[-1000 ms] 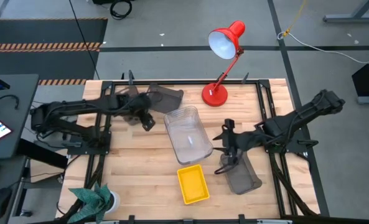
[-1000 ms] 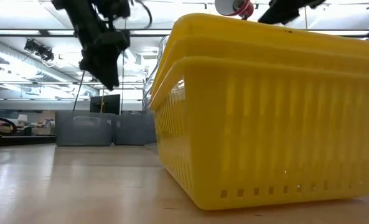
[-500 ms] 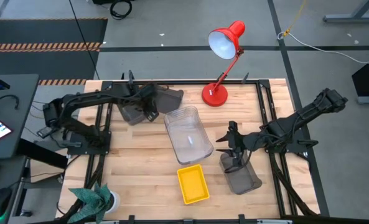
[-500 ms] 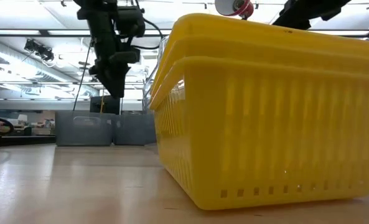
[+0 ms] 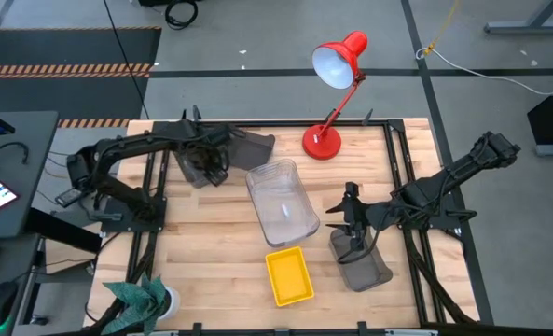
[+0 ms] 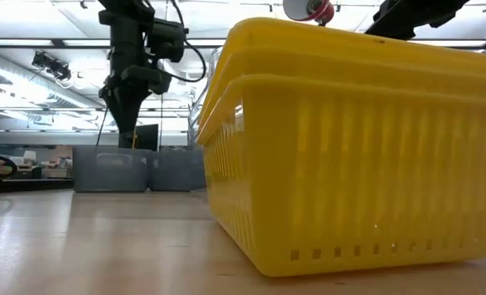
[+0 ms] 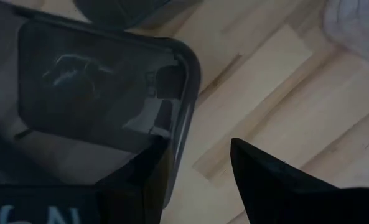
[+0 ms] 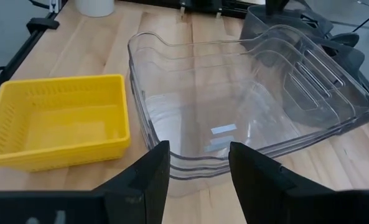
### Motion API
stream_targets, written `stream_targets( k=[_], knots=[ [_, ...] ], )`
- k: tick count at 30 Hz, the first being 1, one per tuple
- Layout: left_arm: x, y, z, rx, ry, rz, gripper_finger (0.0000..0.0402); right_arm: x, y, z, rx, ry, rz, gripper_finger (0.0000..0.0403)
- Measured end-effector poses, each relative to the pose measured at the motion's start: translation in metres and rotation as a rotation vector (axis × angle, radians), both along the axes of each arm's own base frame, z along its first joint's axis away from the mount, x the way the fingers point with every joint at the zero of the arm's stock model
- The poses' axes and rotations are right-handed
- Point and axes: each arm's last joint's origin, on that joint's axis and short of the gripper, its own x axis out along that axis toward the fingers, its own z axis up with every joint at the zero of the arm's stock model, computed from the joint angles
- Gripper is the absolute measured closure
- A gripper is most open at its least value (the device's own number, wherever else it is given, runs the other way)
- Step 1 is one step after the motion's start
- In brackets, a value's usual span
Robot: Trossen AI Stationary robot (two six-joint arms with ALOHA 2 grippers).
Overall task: Stack baskets by color
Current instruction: Stack the top left black bin on the top black bin
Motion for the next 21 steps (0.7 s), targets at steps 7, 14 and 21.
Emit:
stream_targets(
  k=[7, 14, 21],
  knots=[
    [0.01, 0.004, -0.021, -0.055, 0.083, -0.011, 0.0226, -0.001, 0.002, 0.0, 0.008, 0.005, 0.011, 0.0233],
    [0.018, 0.004, -0.045, -0.062, 0.23, -0.051, 0.023, -0.004, 0.007, 0.0, 0.026, 0.005, 0.026, 0.0233],
    [0.027, 0.004, -0.069, -0.092, 0.32, -0.078, 0.0252, -0.005, 0.009, 0.0, 0.021, 0.002, 0.031, 0.0233]
  ],
)
